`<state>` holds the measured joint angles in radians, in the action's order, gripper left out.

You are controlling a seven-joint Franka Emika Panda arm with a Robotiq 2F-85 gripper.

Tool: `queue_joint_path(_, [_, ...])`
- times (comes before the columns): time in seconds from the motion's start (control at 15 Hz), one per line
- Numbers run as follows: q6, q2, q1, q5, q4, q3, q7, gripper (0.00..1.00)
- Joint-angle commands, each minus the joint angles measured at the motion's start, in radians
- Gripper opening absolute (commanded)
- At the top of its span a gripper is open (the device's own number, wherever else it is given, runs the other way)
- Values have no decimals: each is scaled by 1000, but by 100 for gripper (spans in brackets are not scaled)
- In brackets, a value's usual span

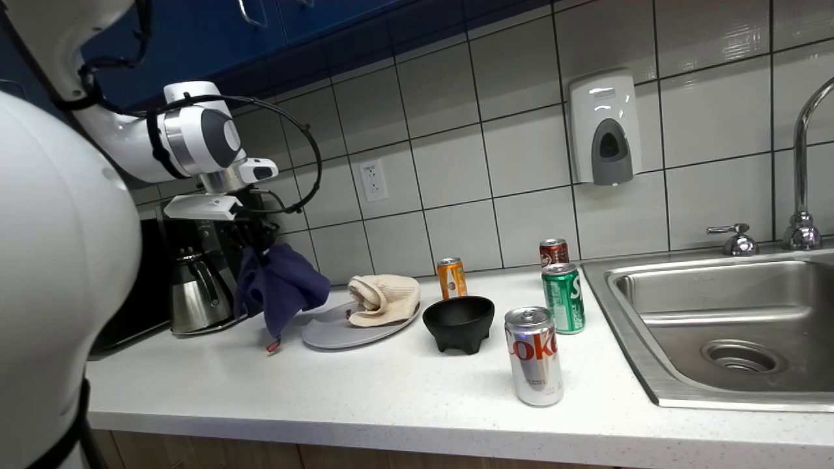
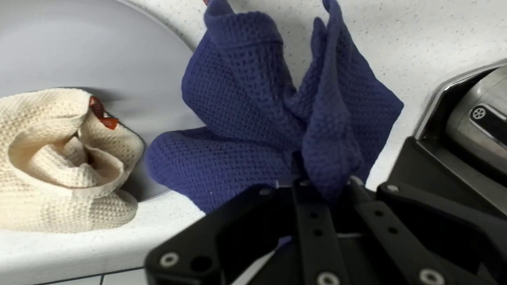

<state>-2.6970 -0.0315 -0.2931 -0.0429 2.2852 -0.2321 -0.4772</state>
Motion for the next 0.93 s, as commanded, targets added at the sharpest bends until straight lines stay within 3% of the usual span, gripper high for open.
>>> queue_joint_path(0.0, [31, -40, -18, 7, -52, -33, 25, 2])
queue_joint_path(0.87, [52, -134, -39, 179, -34, -63, 141, 2])
